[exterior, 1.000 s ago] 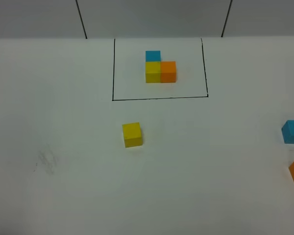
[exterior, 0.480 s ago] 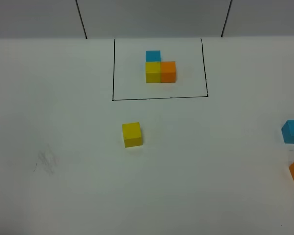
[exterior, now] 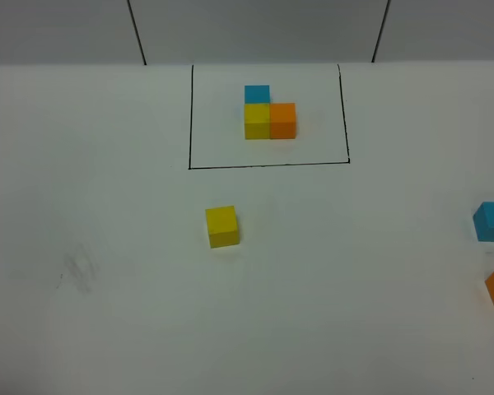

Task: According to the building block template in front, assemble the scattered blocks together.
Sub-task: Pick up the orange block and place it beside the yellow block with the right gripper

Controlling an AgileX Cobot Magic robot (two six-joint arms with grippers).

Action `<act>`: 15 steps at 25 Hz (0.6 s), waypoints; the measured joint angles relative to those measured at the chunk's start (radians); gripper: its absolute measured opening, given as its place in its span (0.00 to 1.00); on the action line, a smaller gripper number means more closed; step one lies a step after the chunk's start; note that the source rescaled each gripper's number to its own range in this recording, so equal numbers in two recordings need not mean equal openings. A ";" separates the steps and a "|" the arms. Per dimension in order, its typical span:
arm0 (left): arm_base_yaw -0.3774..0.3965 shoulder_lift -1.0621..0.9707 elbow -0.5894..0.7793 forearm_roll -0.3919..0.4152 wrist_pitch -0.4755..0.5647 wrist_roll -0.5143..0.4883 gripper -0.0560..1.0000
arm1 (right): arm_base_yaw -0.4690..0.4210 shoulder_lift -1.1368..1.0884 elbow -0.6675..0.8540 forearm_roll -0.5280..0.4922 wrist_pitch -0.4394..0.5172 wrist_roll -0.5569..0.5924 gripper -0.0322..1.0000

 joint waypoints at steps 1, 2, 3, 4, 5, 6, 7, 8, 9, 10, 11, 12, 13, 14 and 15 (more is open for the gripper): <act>0.000 0.000 0.000 0.000 0.000 0.000 0.05 | 0.000 0.000 0.000 0.002 0.000 -0.013 0.44; 0.000 0.000 0.000 0.000 0.000 0.000 0.05 | 0.000 0.000 0.000 0.005 0.000 -0.024 0.54; 0.000 0.000 0.000 0.000 0.000 0.000 0.05 | 0.000 0.000 0.000 0.007 0.000 -0.030 0.65; 0.000 0.000 0.000 0.000 0.000 0.000 0.05 | 0.000 0.000 0.000 0.007 0.000 -0.034 0.73; 0.000 0.000 0.000 0.000 0.000 0.000 0.05 | 0.000 0.000 0.000 0.008 0.002 -0.035 0.82; 0.000 0.000 0.000 0.000 0.000 0.000 0.05 | 0.000 0.000 -0.003 0.010 0.009 -0.036 0.90; 0.000 0.000 0.000 0.000 0.000 0.000 0.05 | 0.000 0.000 -0.012 0.010 0.017 -0.037 0.94; 0.000 0.000 0.000 0.000 0.000 0.001 0.05 | 0.000 0.004 -0.023 0.010 0.025 -0.037 0.98; 0.000 0.000 0.000 0.000 0.000 0.001 0.05 | 0.000 0.011 -0.039 0.010 0.033 -0.037 1.00; 0.000 0.000 0.000 0.000 0.000 0.002 0.05 | 0.000 0.023 -0.058 0.011 0.042 -0.037 1.00; 0.000 0.000 0.000 0.000 0.000 0.002 0.05 | 0.000 0.040 -0.078 0.012 0.052 -0.037 1.00; 0.000 0.000 0.000 0.000 0.000 0.002 0.05 | 0.000 0.058 -0.097 0.016 0.065 -0.038 0.99; 0.000 0.000 0.000 0.000 0.000 0.002 0.05 | 0.000 0.085 -0.119 0.019 0.079 -0.040 0.97; 0.000 0.000 0.000 0.000 0.000 0.002 0.05 | 0.000 0.116 -0.141 0.023 0.090 -0.041 0.96; 0.000 0.000 0.000 0.000 0.000 0.002 0.05 | 0.000 0.150 -0.158 0.027 0.104 -0.043 0.94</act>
